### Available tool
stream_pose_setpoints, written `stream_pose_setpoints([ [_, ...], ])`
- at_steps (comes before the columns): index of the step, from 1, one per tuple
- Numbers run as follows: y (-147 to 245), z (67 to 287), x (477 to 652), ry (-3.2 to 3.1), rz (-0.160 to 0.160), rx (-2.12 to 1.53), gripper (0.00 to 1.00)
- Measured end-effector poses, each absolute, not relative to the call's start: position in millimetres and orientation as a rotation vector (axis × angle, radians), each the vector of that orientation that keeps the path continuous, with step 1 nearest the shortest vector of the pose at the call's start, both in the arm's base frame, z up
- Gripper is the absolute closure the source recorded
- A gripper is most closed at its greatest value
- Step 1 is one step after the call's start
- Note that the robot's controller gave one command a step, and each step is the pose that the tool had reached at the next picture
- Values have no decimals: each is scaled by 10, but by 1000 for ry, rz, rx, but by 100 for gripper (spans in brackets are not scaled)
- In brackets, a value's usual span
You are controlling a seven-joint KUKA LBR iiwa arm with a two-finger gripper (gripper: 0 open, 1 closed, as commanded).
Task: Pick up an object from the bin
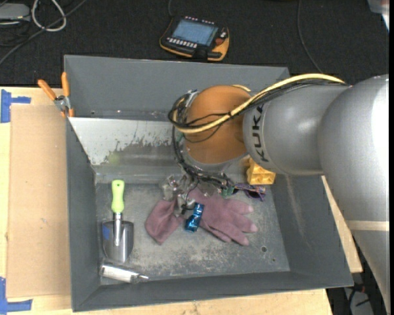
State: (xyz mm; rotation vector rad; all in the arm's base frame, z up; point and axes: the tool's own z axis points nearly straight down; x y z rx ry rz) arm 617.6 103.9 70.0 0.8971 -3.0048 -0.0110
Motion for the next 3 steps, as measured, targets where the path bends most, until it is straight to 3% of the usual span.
stream_pose_setpoints([
  [1, 1038, 700, 6177, -3005, -11, 896, 100],
  [2, 1036, 859, 6159, -3001, -12, 893, 100],
  [3, 1044, 1161, 6159, -3002, -13, 891, 100],
])
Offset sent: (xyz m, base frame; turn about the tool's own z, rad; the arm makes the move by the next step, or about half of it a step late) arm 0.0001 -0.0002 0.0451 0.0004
